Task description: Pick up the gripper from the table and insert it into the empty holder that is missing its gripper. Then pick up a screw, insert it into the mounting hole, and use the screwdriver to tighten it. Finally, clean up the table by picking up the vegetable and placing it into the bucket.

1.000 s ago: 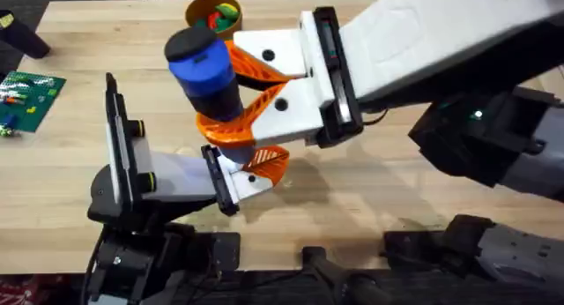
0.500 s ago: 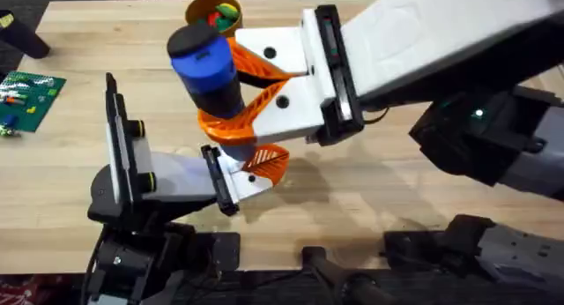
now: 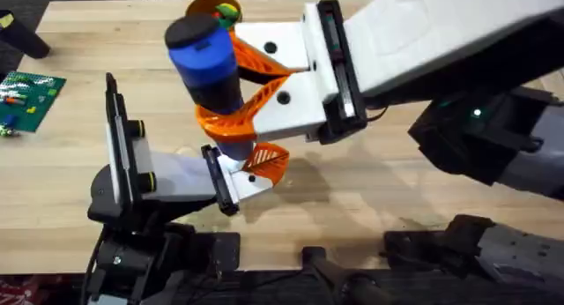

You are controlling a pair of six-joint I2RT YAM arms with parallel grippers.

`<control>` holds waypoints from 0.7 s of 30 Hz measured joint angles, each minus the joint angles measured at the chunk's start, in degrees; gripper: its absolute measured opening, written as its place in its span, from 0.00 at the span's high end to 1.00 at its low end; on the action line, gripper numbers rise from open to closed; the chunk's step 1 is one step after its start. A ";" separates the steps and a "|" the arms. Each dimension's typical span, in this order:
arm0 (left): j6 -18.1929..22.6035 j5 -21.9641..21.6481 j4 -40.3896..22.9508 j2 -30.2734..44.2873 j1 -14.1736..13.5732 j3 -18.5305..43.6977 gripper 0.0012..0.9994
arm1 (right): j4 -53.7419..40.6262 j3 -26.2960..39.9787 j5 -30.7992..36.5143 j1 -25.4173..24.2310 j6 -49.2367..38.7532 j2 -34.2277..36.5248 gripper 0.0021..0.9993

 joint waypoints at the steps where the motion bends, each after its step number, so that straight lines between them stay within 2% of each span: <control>1: 0.00 0.00 0.00 -0.01 0.00 0.00 0.99 | 0.70 0.00 0.00 0.00 0.59 0.12 0.96; 21: 0.00 0.00 0.01 -0.01 0.00 0.00 0.99 | 0.24 0.00 -0.01 0.00 3.98 0.33 0.96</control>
